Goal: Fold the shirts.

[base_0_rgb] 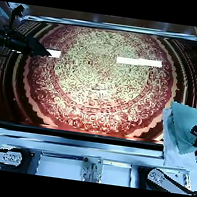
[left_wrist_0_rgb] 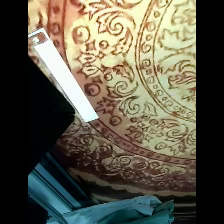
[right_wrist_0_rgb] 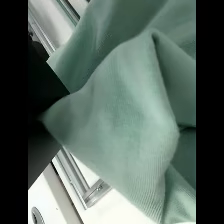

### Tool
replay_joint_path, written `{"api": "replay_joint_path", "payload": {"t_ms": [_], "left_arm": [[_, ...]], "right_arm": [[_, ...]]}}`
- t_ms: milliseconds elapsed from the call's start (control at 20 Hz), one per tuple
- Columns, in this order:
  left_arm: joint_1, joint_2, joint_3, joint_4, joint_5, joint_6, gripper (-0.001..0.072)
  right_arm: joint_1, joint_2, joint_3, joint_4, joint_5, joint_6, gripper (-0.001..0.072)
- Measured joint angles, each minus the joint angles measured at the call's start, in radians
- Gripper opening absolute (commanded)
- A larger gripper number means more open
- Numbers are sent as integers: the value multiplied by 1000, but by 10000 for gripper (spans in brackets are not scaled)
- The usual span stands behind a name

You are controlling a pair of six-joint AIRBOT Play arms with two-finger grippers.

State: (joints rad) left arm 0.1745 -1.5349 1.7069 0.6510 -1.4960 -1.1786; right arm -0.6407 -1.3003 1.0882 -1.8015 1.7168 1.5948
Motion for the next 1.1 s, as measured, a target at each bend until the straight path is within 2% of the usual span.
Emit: {"api": "replay_joint_path", "payload": {"t_ms": [50,250,450,550,600,650,700,750,800,900,1100], "left_arm": [[0,0,0,0,0,-2,34],[0,-1,0,0,4,-4,34],[-5,-1,3,33,10,-10,32],[-29,-1,11,140,11,-56,32],[-55,-1,16,232,10,-94,32],[-92,-2,19,345,9,-135,33],[-134,-5,22,461,5,-177,59],[-183,-13,23,581,5,-217,409],[-227,-21,24,666,5,-247,707],[-311,-39,26,768,5,-307,711],[-397,-55,12,826,23,-380,711]], "right_arm": [[0,0,-11,-5,0,2,633],[0,0,-19,-66,12,-20,635],[0,28,126,-126,29,-46,635],[2,57,244,-58,-25,-55,638],[12,77,299,6,-76,-67,649],[31,96,339,68,-126,-78,696],[66,113,370,126,-180,-89,696],[108,121,389,169,-219,-90,696],[159,121,401,205,-243,-89,697],[257,93,411,256,-251,-63,697],[401,7,419,288,-185,-27,696]]}}
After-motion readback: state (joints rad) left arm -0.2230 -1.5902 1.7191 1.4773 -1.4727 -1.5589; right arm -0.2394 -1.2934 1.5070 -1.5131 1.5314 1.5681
